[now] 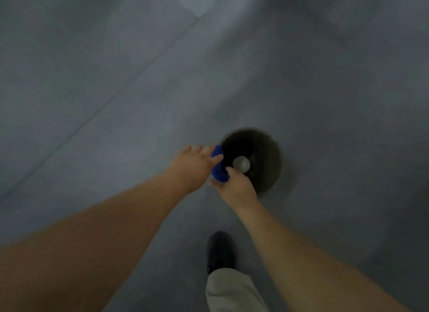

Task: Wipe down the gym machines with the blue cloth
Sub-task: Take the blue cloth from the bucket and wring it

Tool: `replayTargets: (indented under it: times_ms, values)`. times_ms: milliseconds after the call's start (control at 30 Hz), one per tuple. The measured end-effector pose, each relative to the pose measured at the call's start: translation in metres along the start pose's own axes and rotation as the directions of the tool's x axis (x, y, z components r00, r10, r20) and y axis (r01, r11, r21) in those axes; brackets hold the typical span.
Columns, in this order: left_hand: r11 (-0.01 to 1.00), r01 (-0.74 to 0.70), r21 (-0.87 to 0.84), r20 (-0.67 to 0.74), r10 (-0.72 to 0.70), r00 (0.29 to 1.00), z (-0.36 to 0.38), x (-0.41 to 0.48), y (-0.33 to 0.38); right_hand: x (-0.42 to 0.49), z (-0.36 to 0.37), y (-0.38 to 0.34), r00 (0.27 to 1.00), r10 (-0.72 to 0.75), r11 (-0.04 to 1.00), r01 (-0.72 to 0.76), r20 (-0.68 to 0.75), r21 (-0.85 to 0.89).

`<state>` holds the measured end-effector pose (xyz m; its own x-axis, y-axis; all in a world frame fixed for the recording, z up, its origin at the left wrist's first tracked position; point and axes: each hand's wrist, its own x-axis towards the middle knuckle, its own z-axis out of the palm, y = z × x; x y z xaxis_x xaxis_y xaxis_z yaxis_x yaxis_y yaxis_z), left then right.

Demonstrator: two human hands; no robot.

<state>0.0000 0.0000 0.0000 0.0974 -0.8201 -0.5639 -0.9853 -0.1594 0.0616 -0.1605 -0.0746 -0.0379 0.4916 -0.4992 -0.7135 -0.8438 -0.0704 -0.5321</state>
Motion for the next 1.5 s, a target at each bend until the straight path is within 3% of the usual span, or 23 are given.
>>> replayTargets:
  times_ms: [167, 267, 400, 533, 633, 700, 800, 967, 1067, 1167, 1267, 1400, 1500]
  values:
    - [0.977, -0.056, 0.206, -0.129, 0.084, 0.988, 0.044, 0.043, -0.003, 0.029, 0.033, 0.022, 0.971, -0.113, 0.983, 0.078, -0.211, -0.168]
    - [0.970, -0.090, 0.228, -0.208, 0.139, 0.968, 0.039, 0.051, -0.010, 0.024, 0.030, 0.020, 0.953, -0.171, 0.969, 0.116, -0.250, -0.220]
    - [0.965, -0.102, 0.242, -0.193, 0.150, 0.970, 0.017, 0.041, -0.015, 0.012, 0.019, 0.009, 0.941, -0.201, 0.961, 0.137, -0.271, -0.238]
    - [1.000, 0.012, 0.014, -0.216, -0.009, 0.976, -0.020, 0.013, -0.020, -0.017, -0.010, -0.018, 0.928, -0.189, 0.976, 0.142, -0.320, -0.165]
    - [0.970, 0.131, -0.206, -0.120, -0.158, 0.980, -0.063, -0.024, -0.025, -0.048, -0.038, -0.057, 0.926, -0.162, 0.987, 0.145, -0.342, -0.075]
    - [0.892, 0.230, -0.389, -0.053, -0.271, 0.961, -0.101, -0.062, -0.026, -0.076, -0.055, -0.093, 0.926, -0.179, 0.984, 0.174, -0.333, -0.045]
    - [0.692, 0.311, -0.651, -0.018, -0.424, 0.905, -0.168, -0.131, -0.028, -0.130, -0.079, -0.159, 0.917, -0.228, 0.972, 0.232, -0.328, -0.027]
    - [0.473, 0.374, -0.798, 0.007, -0.613, 0.790, -0.270, -0.252, -0.043, -0.229, -0.103, -0.281, 0.903, -0.339, 0.931, 0.363, -0.263, 0.047]
    - [0.334, 0.349, -0.876, 0.006, -0.715, 0.699, -0.313, -0.334, -0.051, -0.292, -0.104, -0.343, 0.885, -0.448, 0.864, 0.466, -0.131, 0.191]
    - [0.223, 0.278, -0.934, -0.017, -0.808, 0.590, -0.342, -0.421, -0.057, -0.358, -0.103, -0.392, 0.779, -0.624, 0.762, 0.623, -0.057, 0.176]
    - [0.200, 0.224, -0.954, -0.063, -0.863, 0.501, -0.365, -0.519, -0.047, -0.427, -0.084, -0.425, 0.636, -0.770, 0.631, 0.770, -0.053, 0.094]
    - [0.259, 0.206, -0.943, -0.176, -0.919, 0.352, -0.371, -0.661, -0.010, -0.528, -0.038, -0.456, 0.464, -0.884, 0.462, 0.886, -0.052, 0.052]
    - [0.358, 0.325, -0.875, -0.322, -0.933, 0.162, -0.353, -0.776, 0.028, -0.619, 0.003, -0.472, 0.320, -0.947, 0.320, 0.947, 0.001, 0.004]
